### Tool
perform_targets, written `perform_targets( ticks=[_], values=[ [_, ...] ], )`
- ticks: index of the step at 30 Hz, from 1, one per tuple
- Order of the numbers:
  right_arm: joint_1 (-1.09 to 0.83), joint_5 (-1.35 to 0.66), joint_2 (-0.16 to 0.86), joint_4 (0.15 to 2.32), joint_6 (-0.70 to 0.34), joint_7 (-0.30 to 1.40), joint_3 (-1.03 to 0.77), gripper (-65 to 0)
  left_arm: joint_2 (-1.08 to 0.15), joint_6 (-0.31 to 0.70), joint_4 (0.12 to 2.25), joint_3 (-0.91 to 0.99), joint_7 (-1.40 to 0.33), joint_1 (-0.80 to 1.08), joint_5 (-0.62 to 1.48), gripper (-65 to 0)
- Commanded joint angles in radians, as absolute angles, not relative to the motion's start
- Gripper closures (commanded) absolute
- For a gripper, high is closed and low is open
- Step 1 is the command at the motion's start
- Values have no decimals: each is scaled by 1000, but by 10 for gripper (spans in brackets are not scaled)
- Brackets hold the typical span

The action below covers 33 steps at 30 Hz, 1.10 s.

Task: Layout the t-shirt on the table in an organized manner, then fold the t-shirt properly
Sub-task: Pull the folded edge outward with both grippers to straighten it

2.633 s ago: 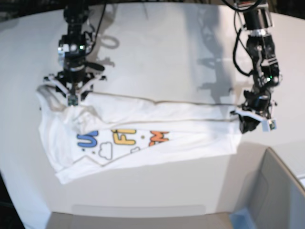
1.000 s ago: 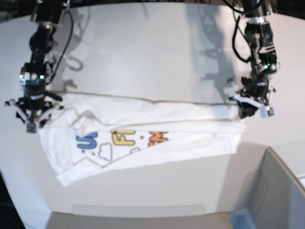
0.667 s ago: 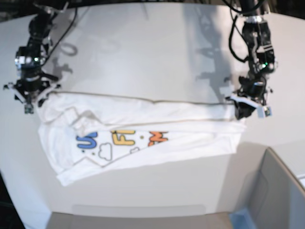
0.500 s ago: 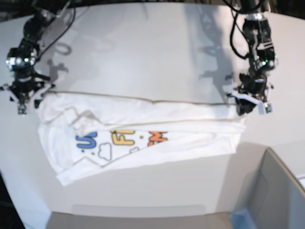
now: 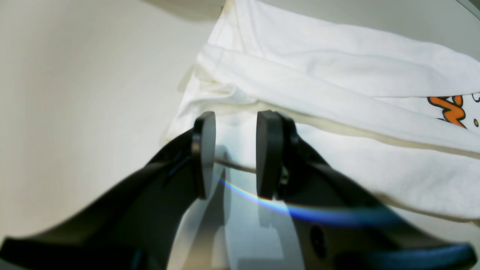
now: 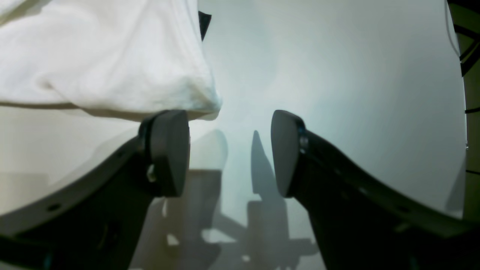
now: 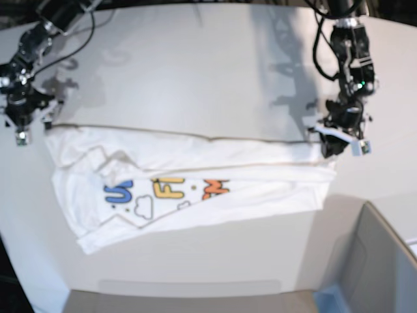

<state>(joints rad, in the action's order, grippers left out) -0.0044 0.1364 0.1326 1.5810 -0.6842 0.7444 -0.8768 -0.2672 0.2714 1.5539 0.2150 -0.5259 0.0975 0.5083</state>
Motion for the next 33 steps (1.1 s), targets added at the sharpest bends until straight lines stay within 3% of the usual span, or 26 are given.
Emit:
perform_targets(
  ticks=[1, 5, 11, 23, 33],
  values=[
    [15, 124, 147, 1606, -698, 728, -886, -352, -262, 275, 1589, 217, -506, 88, 516, -196],
    [19, 85, 142, 1606, -698, 730, -929, -353, -240, 275, 1627, 216, -506, 105, 516, -199],
    [21, 35, 140, 1601, -698, 730, -964, -353, -239, 275, 1662, 209, -506, 122, 512, -256],
    [84, 28, 108, 1587, -698, 739, -954, -352, -239, 275, 1664, 211, -552, 120, 512, -256],
    [182, 27, 96, 1587, -698, 1024, -938, -352, -237, 275, 1664, 211, -558, 120, 515, -256]
  ],
)
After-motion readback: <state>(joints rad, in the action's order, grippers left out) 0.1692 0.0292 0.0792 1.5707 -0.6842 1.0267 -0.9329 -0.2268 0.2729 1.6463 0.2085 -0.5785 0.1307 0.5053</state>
